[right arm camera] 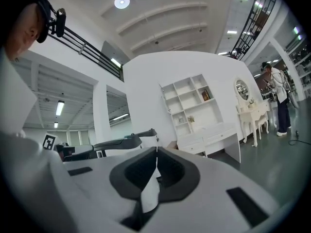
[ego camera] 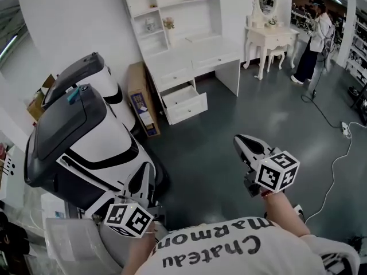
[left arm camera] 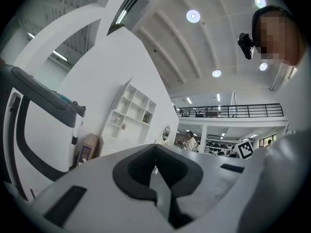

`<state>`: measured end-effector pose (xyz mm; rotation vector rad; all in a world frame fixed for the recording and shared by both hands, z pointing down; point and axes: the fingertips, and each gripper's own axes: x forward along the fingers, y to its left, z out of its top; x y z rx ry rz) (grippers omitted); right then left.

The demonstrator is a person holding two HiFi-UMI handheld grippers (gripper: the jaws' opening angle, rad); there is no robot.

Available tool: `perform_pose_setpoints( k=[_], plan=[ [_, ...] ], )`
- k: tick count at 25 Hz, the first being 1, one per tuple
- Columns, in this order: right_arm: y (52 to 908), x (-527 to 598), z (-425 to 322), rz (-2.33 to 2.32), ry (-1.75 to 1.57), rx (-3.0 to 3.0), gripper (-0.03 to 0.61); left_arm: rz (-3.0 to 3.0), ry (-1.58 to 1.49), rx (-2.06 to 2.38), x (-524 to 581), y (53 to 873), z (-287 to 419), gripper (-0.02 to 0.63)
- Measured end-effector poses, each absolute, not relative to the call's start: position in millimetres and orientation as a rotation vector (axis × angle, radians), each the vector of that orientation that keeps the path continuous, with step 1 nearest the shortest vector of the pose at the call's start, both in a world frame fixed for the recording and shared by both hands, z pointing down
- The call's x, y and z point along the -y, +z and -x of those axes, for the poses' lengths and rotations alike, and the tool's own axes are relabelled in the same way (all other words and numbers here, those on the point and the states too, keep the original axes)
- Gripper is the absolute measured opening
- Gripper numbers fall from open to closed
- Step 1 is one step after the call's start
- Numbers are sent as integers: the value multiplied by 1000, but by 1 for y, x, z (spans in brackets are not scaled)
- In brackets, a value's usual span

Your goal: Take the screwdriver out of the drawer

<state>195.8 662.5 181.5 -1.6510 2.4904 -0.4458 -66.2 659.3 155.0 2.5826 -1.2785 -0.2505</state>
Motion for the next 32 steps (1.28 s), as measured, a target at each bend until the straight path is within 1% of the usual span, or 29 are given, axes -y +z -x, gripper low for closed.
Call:
perform_pose_setpoints(
  k=[5,10,18,22,25,32],
  plan=[
    [177,-607,-165,1648,-413,-2454,28,-2618,-248,1276,-608,149,99,23],
    [197,-572,-137,1652,-453,-2469,28,-2611,-235,1288,-578,162,123,23],
    [248,-533,-113,1666,-625,-2516,28,-2466,-199,1303,-546,218,145,23],
    [267,-500,-93,1573,-791,-2478,28,-2387,-139,1316,-529,248,158,21],
    [278,-479,-78,1515,-850,-2493,28,-2334,-132,1335,-516,263,167,22],
    [272,-418,-87,1461,-864,-2497,28,-2334,-160,1377,-461,253,161,21]
  ],
)
